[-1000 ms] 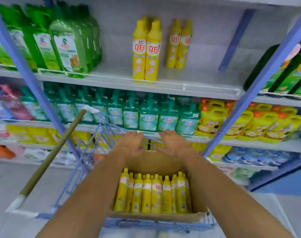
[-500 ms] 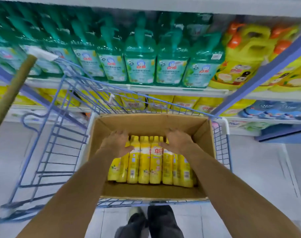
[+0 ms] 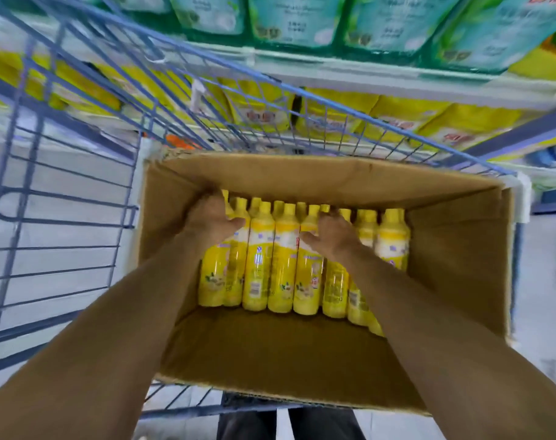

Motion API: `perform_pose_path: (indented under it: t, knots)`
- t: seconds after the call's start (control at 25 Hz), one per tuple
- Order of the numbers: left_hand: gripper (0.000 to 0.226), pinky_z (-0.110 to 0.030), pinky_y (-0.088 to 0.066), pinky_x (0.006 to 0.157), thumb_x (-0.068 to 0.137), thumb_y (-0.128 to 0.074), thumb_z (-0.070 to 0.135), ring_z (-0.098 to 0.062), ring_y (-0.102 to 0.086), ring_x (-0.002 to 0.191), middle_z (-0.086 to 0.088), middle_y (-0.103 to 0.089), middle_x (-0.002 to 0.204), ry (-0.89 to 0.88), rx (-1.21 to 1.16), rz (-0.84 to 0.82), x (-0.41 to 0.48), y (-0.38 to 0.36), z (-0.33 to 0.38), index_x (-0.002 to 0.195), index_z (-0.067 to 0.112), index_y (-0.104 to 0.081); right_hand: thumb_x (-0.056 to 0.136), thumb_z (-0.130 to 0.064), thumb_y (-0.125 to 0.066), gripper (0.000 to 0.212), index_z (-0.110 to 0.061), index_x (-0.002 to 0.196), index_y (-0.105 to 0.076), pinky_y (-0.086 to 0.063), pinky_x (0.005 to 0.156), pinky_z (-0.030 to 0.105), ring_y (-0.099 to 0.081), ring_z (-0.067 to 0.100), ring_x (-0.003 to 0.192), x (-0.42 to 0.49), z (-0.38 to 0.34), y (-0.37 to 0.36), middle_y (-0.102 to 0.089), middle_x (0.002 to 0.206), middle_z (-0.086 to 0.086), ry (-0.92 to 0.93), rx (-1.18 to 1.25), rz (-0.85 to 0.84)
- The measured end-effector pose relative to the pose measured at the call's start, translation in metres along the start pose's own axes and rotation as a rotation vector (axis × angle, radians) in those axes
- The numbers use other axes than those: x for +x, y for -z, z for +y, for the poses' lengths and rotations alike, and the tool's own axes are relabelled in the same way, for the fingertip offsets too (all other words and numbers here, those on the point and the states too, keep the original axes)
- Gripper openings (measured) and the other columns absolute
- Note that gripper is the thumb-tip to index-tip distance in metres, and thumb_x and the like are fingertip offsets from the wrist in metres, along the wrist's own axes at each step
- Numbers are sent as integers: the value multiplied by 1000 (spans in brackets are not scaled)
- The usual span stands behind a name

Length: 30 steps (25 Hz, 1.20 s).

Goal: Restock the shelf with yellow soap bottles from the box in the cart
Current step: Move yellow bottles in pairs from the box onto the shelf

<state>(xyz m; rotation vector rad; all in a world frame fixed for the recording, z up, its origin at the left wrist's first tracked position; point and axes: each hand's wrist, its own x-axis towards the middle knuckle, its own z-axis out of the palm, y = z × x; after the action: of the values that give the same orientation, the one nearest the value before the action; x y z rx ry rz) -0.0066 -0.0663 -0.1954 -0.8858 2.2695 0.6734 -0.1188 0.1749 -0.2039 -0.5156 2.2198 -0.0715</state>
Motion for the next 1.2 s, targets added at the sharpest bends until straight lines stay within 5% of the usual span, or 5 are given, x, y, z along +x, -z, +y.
perform_pose_path:
  t: [0.28, 0.44, 0.68, 0.96, 1.2]
  knots:
    - [24, -29, -55, 78, 78, -83, 30, -25, -67, 89, -4, -67, 87, 31, -330, 15, 12, -4, 5, 80, 24, -60, 72, -49, -83, 58, -7, 107, -65, -49, 82, 33, -63, 32, 110, 19, -3, -17, -66, 116, 14, -196, 197, 152]
    - [28, -26, -36, 54, 66, -80, 54, -12, -50, 57, 15, -55, 53, -82, -408, -43, -19, -42, -5, 63, 31, -63, 66, -52, -85, 52, -13, 93, -64, -42, 76, 28, -63, 29, 106, 16, 5, -21, -64, 114, 8, -176, 224, 132]
    - [44, -27, -51, 77, 67, -91, 35, -18, -67, 93, 2, -72, 101, -105, -349, -204, -18, -39, -9, 102, 22, -68, 73, -31, -89, 53, -11, 115, -62, -45, 83, 23, -65, 16, 102, -3, 7, -39, -67, 104, -3, -196, 616, 125]
    - [61, -47, -58, 86, 53, -90, 39, -18, -72, 97, 4, -75, 101, -273, -560, -150, -57, -24, -15, 108, 23, -67, 63, -34, -95, 45, -15, 96, -72, -55, 70, 21, -67, -5, 77, -69, 9, -20, -75, 85, -9, 13, 732, 185]
    - [67, -22, -55, 88, 55, -91, 35, -3, -68, 99, 12, -74, 106, -524, -727, -17, -141, 71, 40, 115, 33, -63, 58, -45, -95, 50, -25, 99, -73, -47, 67, 14, -60, -12, 71, -147, -19, 54, -75, 84, -12, 167, 821, 410]
